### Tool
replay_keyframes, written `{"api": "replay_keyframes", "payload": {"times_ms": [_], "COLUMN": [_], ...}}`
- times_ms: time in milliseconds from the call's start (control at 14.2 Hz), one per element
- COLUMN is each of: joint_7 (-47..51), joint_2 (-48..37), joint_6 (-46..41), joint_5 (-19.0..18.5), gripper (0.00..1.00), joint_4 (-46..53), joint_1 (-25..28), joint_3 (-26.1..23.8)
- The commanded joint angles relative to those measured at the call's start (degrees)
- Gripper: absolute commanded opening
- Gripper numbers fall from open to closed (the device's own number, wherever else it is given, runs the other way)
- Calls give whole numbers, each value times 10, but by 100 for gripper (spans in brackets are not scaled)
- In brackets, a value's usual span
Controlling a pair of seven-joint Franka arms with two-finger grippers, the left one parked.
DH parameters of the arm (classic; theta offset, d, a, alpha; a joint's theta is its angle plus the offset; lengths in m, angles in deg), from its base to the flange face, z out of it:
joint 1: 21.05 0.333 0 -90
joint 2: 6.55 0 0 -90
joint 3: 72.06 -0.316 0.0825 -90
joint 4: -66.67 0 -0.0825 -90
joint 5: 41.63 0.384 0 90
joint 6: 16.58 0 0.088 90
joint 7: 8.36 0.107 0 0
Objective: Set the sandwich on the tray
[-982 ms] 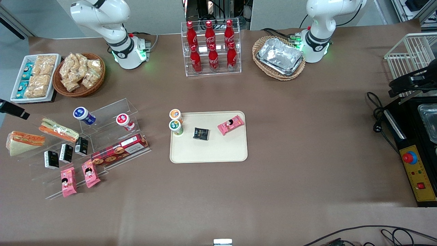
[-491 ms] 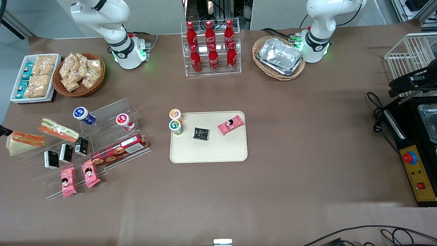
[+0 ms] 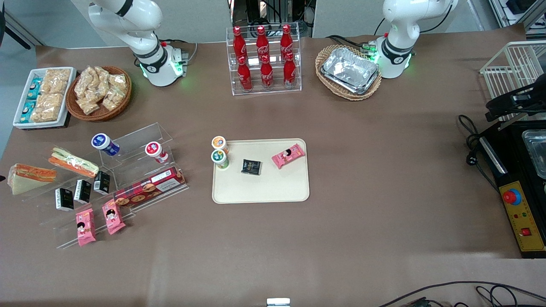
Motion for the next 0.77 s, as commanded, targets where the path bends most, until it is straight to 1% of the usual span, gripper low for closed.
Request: {"api": "replay_keyframes", "payload": {"times_ms": [0, 211, 491, 702], "joint_7": [18, 21, 25, 25], "joint_2": [21, 24, 22, 7], "joint_6": [15, 29, 80, 166], "joint_5": [1, 26, 32, 51], "gripper": [100, 100, 100, 100], "joint_4": [1, -18, -58, -131], "joint_1": [-21, -45, -60, -61], "joint_3": [0, 0, 0, -1]}}
